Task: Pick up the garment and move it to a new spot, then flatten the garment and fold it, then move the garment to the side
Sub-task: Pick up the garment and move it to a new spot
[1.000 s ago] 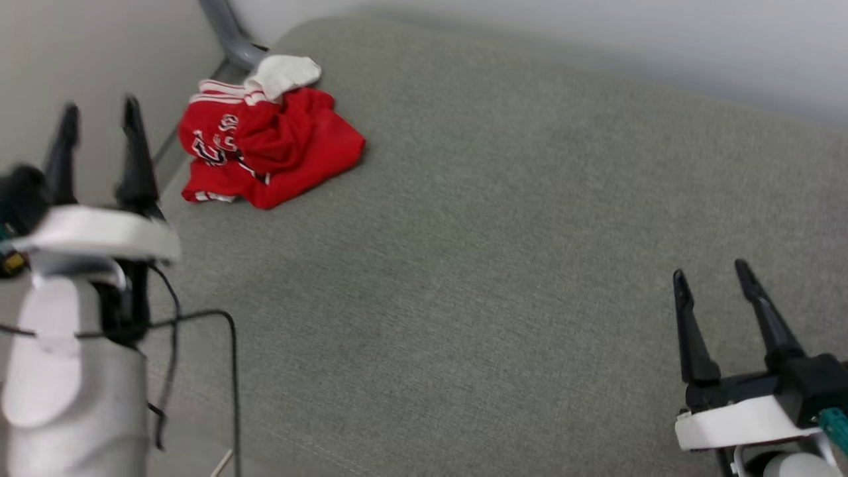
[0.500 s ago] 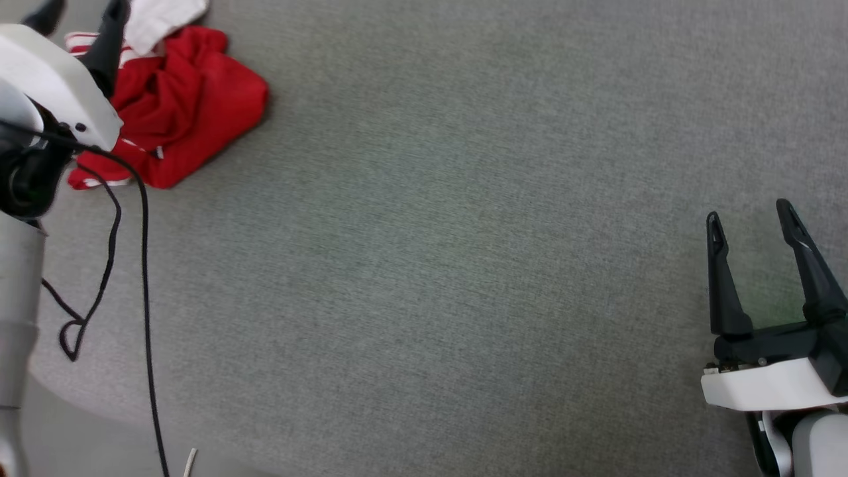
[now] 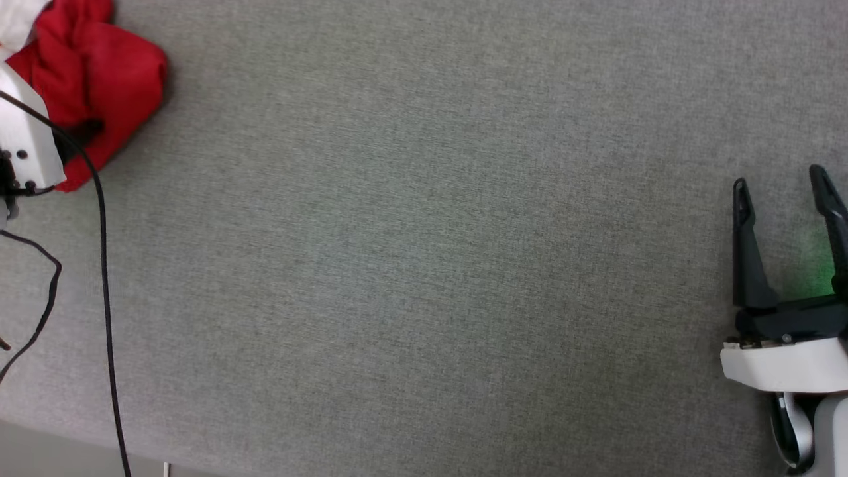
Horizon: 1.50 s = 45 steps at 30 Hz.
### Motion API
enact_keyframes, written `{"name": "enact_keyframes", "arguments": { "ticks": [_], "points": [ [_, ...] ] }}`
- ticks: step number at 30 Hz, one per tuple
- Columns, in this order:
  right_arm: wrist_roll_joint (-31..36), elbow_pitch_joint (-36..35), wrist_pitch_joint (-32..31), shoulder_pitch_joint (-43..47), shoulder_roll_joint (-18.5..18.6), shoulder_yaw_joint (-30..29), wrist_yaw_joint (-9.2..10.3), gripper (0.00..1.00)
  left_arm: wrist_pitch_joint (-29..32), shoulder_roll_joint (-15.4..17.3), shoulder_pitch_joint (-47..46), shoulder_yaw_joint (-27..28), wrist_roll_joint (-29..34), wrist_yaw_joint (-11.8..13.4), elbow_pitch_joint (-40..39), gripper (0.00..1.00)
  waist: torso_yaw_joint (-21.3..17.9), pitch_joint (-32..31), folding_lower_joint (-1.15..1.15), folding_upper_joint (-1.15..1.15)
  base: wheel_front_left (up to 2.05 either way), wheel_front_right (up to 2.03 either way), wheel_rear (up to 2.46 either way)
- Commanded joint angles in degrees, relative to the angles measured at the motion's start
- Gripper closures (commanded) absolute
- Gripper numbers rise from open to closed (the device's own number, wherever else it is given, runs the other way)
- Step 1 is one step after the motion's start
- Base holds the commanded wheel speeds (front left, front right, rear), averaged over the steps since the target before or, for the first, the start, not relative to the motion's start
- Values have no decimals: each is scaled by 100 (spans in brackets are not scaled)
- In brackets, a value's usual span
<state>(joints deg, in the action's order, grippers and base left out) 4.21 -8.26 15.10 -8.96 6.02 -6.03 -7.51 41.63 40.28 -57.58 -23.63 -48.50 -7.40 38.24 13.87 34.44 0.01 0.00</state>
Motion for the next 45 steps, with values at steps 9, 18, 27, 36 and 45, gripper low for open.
{"name": "enact_keyframes", "arguments": {
  "ticks": [9,18,27,36,45],
  "points": [
    [46,-3,6,-158,25,0,4,0,183,-374,143,-410,-270,1,827,0,-159,227,-1,0,0,0,0],
    [-74,146,9,-57,-80,17,4,0,-613,-20,-155,-802,-132,0,742,100,-124,-243,-1,0,0,0,0],
    [-245,445,10,157,-255,76,4,0,-1325,425,-539,-1713,36,1,-277,100,-82,-1133,-1,0,0,0,0],
    [-441,593,10,294,-315,110,4,0,-1506,507,-912,-2511,172,1,-1321,100,-488,-1702,-1,0,0,0,0],
    [-803,657,10,356,-320,42,4,0,-1747,-105,-1237,-3249,466,1,-2100,100,-1339,-1889,-1,0,0,0,0]
  ]
}}
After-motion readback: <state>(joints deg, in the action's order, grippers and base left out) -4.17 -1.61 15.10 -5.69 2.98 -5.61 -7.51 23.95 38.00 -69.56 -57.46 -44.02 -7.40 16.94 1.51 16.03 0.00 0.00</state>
